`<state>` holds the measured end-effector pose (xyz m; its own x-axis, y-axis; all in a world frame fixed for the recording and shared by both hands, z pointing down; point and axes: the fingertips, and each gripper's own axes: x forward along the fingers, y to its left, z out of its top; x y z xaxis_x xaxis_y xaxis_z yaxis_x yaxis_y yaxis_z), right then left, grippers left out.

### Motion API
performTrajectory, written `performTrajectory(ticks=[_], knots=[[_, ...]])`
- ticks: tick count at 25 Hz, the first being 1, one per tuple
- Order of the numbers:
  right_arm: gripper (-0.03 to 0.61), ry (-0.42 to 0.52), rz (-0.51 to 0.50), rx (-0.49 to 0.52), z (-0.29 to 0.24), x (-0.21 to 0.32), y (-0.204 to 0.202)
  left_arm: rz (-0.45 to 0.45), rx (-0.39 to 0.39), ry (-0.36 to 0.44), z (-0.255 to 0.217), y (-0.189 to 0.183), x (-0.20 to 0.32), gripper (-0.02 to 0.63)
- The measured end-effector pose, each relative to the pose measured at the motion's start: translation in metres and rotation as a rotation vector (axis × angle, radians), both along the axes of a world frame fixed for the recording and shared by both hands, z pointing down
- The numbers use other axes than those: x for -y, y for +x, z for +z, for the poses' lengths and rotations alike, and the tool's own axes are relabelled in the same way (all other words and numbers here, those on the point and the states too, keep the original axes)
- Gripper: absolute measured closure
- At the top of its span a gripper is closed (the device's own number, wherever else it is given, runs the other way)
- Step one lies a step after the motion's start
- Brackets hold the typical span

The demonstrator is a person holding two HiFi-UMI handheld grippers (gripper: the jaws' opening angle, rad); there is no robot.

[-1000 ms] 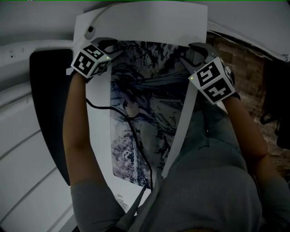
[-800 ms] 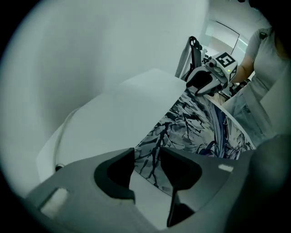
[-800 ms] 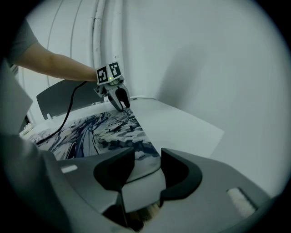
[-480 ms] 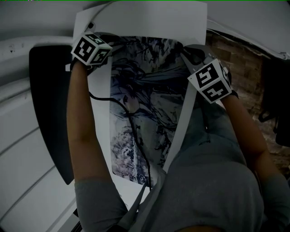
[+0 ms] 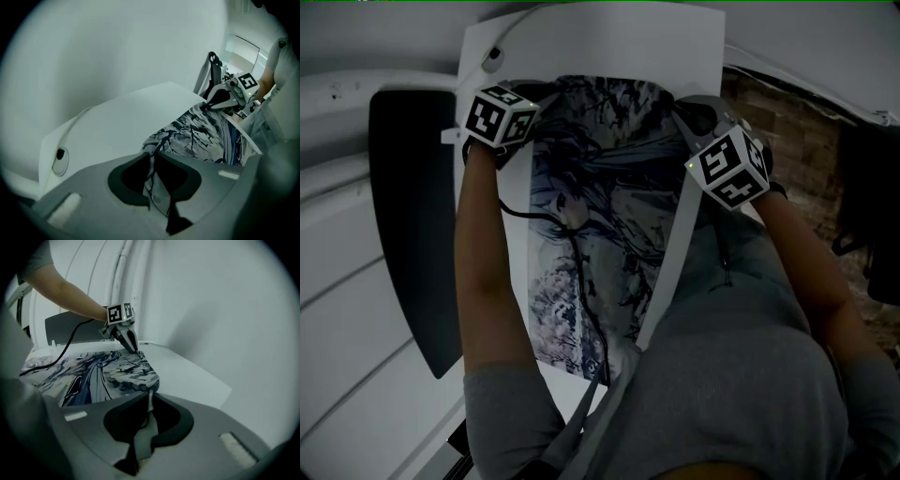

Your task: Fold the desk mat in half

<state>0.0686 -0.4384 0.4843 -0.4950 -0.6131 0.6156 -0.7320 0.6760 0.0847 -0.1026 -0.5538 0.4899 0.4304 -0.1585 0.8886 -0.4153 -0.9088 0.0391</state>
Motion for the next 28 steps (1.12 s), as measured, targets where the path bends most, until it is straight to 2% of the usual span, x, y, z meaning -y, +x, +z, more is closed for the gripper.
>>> performTrajectory(ticks=[3,8,14,18,20,23,28], knots=[[0.552,0.007,0.001,0.008,0.0,-0.002,0.0,-0.08,-0.052,0.058,-0.002,-0.003,-0.003,0.574],[0.554,0.021,-0.014,0.048,-0.013,-0.007,0.0,-0.057,-0.017,0.197,-0.008,-0.002,-0.006,0.577],[0.554,0.03,-0.062,0.121,-0.031,-0.023,-0.008,-0.116,-0.076,0.23,-0.029,-0.01,-0.018,0.575],[0.554,0.036,-0.14,0.166,-0.04,-0.04,-0.017,-0.142,-0.089,0.242,-0.039,-0.018,-0.032,0.575],[0.554,0.03,-0.18,0.187,-0.042,-0.049,-0.021,-0.129,-0.075,0.262,-0.041,-0.026,-0.045,0.575],[0.554,0.013,-0.235,0.19,-0.041,-0.062,-0.026,-0.073,-0.013,0.298,-0.035,-0.04,-0.068,0.574],[0.554,-0.012,-0.342,0.181,-0.036,-0.085,-0.037,-0.071,0.056,0.327,-0.022,-0.054,-0.091,0.574]])
